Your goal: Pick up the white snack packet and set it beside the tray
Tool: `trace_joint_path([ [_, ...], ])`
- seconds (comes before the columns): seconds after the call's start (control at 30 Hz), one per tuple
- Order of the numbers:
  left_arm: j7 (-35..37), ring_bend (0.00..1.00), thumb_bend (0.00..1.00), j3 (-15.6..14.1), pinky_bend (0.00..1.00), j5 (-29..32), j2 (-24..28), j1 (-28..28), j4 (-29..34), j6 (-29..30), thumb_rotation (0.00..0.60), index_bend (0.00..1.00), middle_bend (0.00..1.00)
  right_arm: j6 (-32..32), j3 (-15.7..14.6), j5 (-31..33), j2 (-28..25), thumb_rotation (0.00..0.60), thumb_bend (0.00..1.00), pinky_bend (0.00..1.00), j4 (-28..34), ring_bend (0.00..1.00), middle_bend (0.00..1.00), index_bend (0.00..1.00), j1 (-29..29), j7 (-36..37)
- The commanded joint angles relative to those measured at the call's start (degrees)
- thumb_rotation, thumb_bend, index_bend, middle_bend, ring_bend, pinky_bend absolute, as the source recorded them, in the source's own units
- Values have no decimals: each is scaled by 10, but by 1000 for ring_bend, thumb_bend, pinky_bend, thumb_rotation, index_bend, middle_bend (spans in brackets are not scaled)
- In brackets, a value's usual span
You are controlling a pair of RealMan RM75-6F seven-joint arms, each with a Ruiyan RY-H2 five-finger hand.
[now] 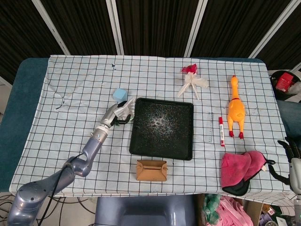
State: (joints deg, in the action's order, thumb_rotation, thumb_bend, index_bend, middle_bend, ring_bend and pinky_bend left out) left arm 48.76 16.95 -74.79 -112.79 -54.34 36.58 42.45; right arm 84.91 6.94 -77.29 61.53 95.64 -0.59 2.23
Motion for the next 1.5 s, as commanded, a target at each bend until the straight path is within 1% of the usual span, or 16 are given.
trace_joint_path([
  [0.03,0,269,548,1,371,1,0,0,-1,0,600,294,371,0,0,0,0,600,248,286,0,181,77,186,0,0],
  [0.4,-10,270,549,-1,371,2,2,2,0,4,600,295,370,0,0,-1,0,600,248,286,1,181,77,186,0,1],
  [0.67,1,270,549,-6,371,-7,7,1,2,4,600,296,368,1,1,1,0,600,248,286,1,181,77,186,1,0],
  [0.97,-11,274,554,-9,388,-14,15,9,8,33,600,300,373,2,2,1,0,600,248,286,1,180,77,186,1,3],
  [1.1,-27,288,581,-18,404,-25,37,20,27,54,600,300,378,2,2,1,-1,600,248,286,1,181,77,186,2,5],
  [1.23,-51,288,582,-26,408,-33,70,32,57,69,600,302,388,1,1,0,-1,600,249,286,2,181,77,186,1,4],
  [1.4,-78,288,603,-23,408,-35,117,27,98,63,600,311,397,2,1,1,-1,600,248,287,3,181,77,186,2,2],
  [1.5,-108,288,604,-29,409,-52,155,12,124,51,600,312,400,3,2,3,-1,600,248,286,4,181,77,186,2,3],
])
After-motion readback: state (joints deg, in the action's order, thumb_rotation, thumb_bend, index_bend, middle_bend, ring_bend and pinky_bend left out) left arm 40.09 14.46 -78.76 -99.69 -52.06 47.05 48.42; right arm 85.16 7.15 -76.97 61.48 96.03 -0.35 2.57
